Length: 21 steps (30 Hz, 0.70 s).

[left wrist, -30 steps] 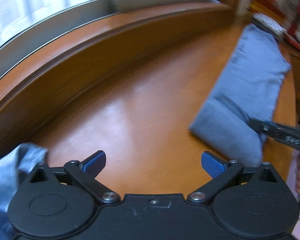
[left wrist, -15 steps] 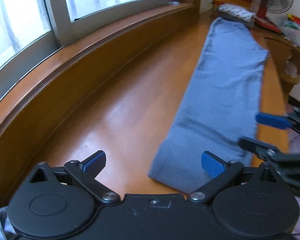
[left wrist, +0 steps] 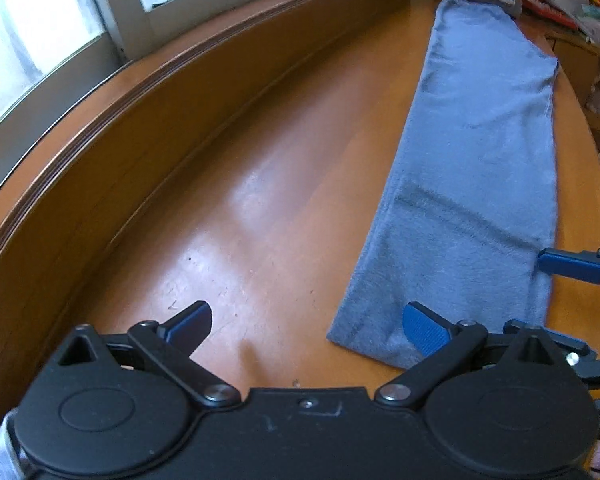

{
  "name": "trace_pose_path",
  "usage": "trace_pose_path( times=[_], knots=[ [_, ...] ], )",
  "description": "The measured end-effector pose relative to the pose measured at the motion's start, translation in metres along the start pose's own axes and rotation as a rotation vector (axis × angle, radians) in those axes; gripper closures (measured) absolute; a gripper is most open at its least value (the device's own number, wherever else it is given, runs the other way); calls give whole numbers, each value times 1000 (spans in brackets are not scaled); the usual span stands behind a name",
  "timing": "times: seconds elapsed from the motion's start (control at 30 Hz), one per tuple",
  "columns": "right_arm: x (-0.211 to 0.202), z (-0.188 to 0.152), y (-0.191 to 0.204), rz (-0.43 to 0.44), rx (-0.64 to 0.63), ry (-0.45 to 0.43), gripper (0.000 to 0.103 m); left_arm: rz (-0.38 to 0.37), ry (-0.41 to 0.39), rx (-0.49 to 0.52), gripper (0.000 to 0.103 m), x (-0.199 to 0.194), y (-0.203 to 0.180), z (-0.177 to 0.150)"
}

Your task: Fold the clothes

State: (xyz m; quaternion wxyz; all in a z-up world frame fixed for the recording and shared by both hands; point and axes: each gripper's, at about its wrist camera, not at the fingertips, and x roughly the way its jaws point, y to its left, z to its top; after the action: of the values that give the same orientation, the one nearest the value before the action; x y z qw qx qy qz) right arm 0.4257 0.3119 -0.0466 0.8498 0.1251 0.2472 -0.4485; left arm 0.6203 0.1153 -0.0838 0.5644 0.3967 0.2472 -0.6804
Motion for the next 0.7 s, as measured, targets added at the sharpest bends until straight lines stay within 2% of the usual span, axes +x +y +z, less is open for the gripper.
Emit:
trace_pose_path(
  times=[0.17, 0.3, 0.4, 0.53, 0.63, 0.7],
  knots=[
    [3, 6, -29, -59, 16, 3, 48, -107, -47, 9, 1, -19, -8, -7],
    [6, 13, -59, -120, 41, 1, 48, -92, -63, 98, 1, -14, -26, -8],
    [8, 18, -81, -165, 59, -1, 47, -140, -65, 147, 1, -7, -35, 0],
    [11, 25, -112, -226, 84, -4, 47, -154, -31, 213, 1, 10, -52, 4],
    [42, 37, -150, -323, 82, 44, 47, -149, 5, 235, 1, 18, -60, -1],
    [58, 41, -179, -341, 118, 65, 47, -161, 18, 231, 1, 17, -61, -3]
  ],
)
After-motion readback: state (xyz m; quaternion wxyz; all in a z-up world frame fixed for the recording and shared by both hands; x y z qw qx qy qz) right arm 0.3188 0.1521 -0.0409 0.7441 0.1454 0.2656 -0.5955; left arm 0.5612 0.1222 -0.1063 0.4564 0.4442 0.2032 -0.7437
